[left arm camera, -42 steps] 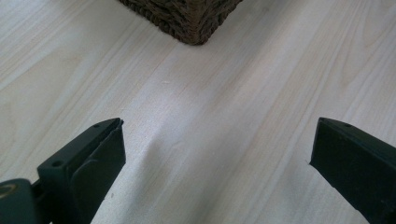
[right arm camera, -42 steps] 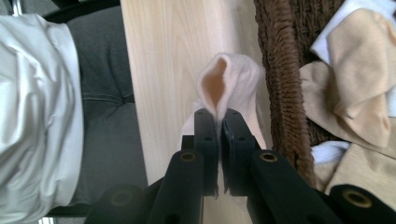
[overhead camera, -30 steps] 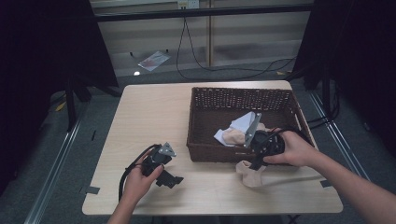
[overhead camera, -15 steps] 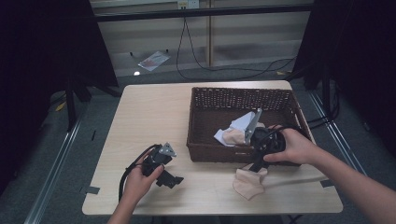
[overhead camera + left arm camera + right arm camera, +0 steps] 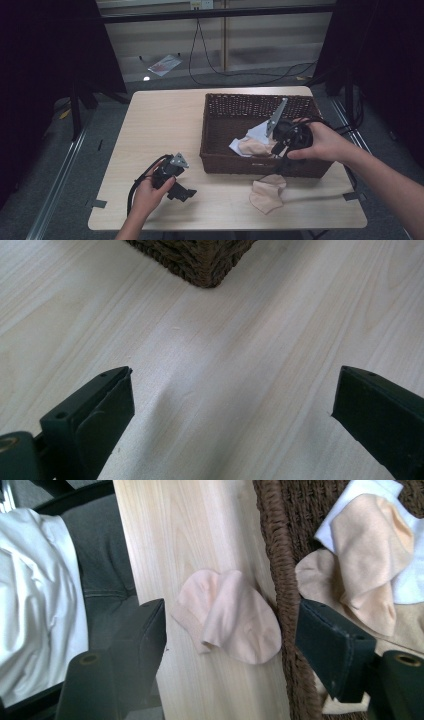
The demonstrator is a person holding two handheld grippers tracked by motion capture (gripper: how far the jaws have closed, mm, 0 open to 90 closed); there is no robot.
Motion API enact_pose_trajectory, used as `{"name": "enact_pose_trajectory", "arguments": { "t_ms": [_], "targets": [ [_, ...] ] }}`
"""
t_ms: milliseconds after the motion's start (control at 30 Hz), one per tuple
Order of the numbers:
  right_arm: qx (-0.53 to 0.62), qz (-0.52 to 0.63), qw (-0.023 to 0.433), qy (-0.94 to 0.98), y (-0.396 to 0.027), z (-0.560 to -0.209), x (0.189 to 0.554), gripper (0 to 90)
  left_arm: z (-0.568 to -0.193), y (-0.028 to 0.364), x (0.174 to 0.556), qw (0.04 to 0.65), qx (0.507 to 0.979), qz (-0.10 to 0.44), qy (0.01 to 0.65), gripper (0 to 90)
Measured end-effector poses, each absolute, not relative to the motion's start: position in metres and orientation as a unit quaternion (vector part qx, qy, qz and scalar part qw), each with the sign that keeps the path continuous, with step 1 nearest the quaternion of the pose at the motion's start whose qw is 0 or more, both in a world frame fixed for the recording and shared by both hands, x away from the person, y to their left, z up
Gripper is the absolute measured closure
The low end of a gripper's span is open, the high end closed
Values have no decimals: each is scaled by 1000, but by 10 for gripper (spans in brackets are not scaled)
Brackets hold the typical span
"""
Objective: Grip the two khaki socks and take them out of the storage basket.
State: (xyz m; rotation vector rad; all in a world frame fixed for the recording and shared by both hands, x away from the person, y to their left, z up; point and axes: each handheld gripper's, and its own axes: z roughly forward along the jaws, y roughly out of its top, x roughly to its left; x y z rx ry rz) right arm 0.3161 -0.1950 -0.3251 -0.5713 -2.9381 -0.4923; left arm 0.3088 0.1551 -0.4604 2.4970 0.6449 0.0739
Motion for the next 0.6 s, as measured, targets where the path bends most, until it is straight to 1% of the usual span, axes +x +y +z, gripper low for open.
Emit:
{"name": "enact_pose_trajectory", "arguments": {
  "t_ms": [133,233,400,433,600],
  "targets": [
    [-206,-157,41,-965,-200,-316,328,235,-460,155,309,276,931,28,237,27],
    [-217,-157,40,-963,-201,-314,334,220,-460,155,310,277,931,29,238,27],
    [-230,-155,27,-960,-204,-317,347,184,-460,156,310,274,932,28,237,27],
    [-235,-157,17,-959,-203,-319,351,182,-461,155,310,276,930,28,241,27],
    [-248,-154,12,-956,-202,-326,360,157,-460,156,309,279,930,29,240,27]
  ]
}}
